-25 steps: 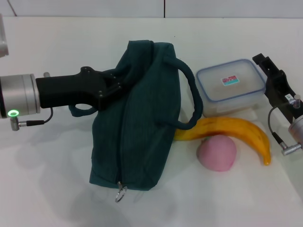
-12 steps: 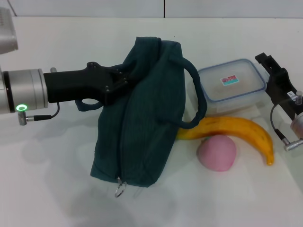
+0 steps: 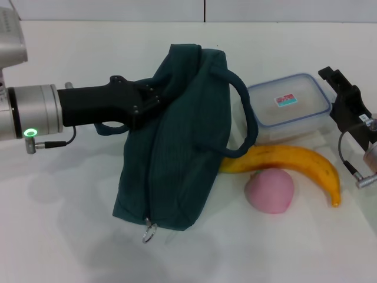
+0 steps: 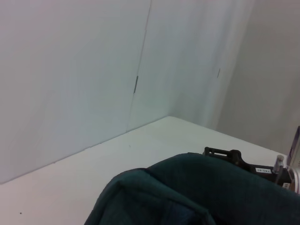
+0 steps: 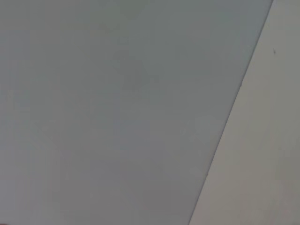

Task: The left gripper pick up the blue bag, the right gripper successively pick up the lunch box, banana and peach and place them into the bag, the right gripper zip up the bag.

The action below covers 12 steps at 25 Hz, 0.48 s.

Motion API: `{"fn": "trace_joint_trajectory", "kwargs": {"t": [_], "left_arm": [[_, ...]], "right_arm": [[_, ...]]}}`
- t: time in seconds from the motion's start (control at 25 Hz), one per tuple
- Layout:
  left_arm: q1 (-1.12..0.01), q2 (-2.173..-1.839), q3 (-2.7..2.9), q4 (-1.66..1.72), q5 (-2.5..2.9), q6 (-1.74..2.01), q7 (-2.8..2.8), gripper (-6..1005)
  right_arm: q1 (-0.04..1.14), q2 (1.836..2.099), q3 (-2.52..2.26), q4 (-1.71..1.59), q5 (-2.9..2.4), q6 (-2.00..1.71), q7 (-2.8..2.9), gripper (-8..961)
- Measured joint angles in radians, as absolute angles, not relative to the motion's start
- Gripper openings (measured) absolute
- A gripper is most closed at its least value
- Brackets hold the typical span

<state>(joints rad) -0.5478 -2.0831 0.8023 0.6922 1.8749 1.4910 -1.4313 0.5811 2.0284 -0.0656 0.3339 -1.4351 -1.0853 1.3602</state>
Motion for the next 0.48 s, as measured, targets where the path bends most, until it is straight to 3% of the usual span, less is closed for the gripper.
{"fn": "trace_joint_trajectory", "kwargs": {"t": [0.48], "left_arm": [[-0.548, -2.080, 0.802, 0.692, 1.875, 1.459, -1.431, 47]], "right_arm": [[0.581, 2.030, -0.062, 0.295, -1.502, -1.080, 1.445, 692]]}}
